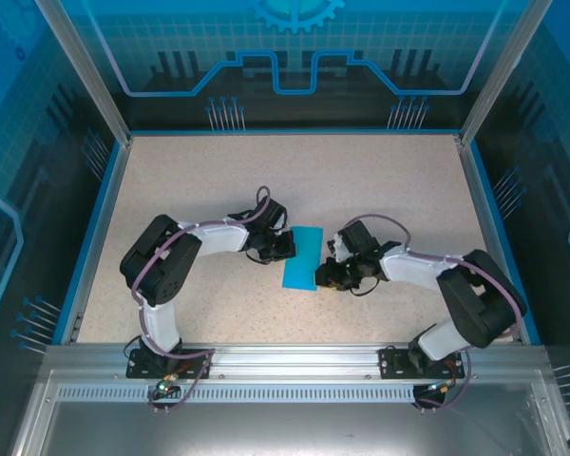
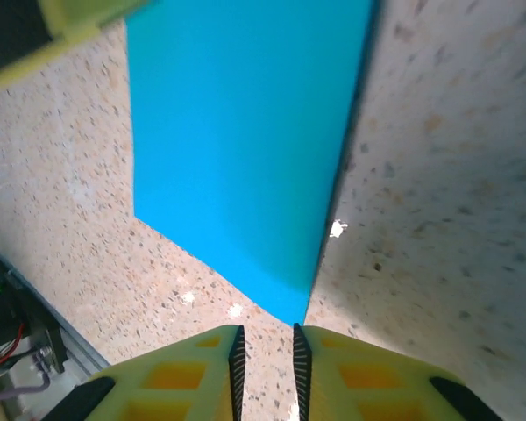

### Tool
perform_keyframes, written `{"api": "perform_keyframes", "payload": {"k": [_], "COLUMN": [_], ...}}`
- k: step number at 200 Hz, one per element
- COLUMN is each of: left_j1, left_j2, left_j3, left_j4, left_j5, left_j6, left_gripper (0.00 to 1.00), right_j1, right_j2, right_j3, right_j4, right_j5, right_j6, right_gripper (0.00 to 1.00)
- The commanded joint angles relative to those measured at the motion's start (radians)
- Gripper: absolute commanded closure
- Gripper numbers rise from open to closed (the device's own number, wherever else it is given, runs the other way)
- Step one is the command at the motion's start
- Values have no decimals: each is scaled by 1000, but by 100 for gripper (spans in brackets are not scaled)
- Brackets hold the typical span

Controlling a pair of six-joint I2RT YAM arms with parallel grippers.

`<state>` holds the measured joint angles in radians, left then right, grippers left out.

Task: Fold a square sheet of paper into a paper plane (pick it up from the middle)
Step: Fold the triangle a second time at the center of the table.

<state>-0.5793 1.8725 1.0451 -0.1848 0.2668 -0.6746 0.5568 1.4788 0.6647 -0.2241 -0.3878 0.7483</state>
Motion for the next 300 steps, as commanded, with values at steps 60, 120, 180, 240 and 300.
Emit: {"api": "perform_keyframes", "payload": {"k": [60,120,180,240,300], "left_j1": [61,122,128,129,127], "left_j2": [-129,-136,-98,-27,36], "left_j3": [76,9,20,61,125], "left_j4": [-122,-15,-23,-43,-64], "left_j5": [70,173,188,210,215], "left_j6": [-34,-94,-92,-75,-54], "left_gripper": [75,54,50,50,50], "right_j1": [-81,-78,-74,-82,-92], "right_j2": [61,236,306,312,323], "right_j3": [185,313,315,294,280], "right_j4": [-144,-123,-116,-123,-124], "right_j5": [81,-15,-4,12,10], "right_j6": [-14,-41,-47,-62,-72], "right_gripper": [60,59,58,59,60]}}
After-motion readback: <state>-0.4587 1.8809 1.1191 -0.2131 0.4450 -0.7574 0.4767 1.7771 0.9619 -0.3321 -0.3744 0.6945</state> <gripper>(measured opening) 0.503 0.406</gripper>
